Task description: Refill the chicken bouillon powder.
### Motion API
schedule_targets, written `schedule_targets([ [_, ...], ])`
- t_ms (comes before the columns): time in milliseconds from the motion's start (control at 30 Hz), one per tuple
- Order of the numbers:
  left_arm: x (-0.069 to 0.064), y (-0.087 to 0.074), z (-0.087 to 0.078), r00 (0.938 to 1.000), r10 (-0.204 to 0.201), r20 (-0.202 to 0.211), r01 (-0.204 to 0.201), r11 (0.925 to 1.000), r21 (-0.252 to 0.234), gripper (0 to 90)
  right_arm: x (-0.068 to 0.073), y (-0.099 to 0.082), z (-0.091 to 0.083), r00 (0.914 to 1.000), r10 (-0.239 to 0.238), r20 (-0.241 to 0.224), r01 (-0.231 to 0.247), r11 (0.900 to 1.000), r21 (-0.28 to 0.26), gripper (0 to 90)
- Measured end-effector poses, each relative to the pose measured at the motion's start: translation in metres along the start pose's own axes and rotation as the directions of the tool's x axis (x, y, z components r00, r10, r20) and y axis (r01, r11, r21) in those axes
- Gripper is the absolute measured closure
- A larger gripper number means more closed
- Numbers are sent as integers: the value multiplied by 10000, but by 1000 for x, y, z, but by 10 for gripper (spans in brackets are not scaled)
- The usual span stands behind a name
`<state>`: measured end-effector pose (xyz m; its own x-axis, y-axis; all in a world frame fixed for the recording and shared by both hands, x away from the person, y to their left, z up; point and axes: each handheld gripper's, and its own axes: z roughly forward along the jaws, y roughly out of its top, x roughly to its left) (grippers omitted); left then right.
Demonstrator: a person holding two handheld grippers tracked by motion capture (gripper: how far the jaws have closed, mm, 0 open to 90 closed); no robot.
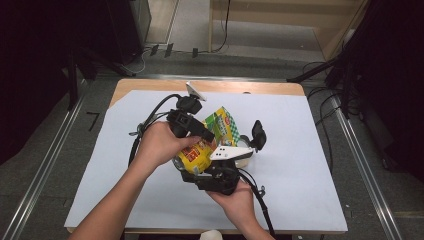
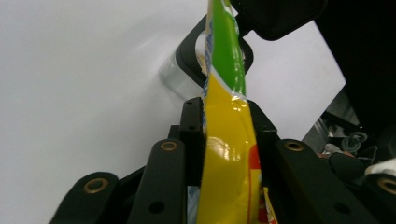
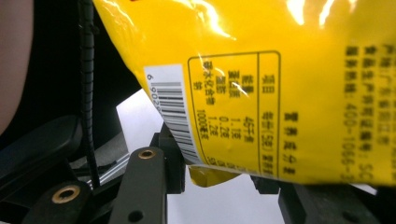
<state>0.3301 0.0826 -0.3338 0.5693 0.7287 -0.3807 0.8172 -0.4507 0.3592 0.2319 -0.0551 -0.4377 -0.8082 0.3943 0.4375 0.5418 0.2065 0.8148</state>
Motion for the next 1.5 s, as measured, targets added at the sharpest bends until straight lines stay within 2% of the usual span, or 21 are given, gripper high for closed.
schedule_targets([
  [167,-2,1,2,9992,148,-376,-142,9998,170,783,1,1,4,9997,-44,243,37,9996,294,629],
  [300,-1,0,4,9981,125,-597,-111,9997,235,808,4,1,7,9975,-397,591,362,9976,597,600],
  [533,-1,0,5,9970,59,-774,-42,9997,220,829,9,3,9,9880,-939,1230,803,9905,1113,563],
  [700,-2,1,7,9968,51,-802,-30,9997,257,834,11,2,10,9833,-1073,1469,885,9877,1289,562],
  [867,0,2,8,9983,51,-589,-30,9994,353,834,8,3,8,9890,-809,1235,655,9902,1234,611],
  [1033,0,6,6,9995,107,-284,-97,9993,369,825,6,4,6,9968,-346,727,280,9956,895,638],
  [1167,2,9,6,10000,-38,-61,41,9990,454,808,4,6,4,9984,-208,518,173,9977,655,645],
  [1333,9,14,7,9988,-421,256,404,9970,665,777,3,8,1,9994,-75,349,57,9987,510,647],
  [1500,10,19,7,9981,-592,168,577,9952,785,766,2,10,0,9999,1,171,-7,9993,365,649],
])
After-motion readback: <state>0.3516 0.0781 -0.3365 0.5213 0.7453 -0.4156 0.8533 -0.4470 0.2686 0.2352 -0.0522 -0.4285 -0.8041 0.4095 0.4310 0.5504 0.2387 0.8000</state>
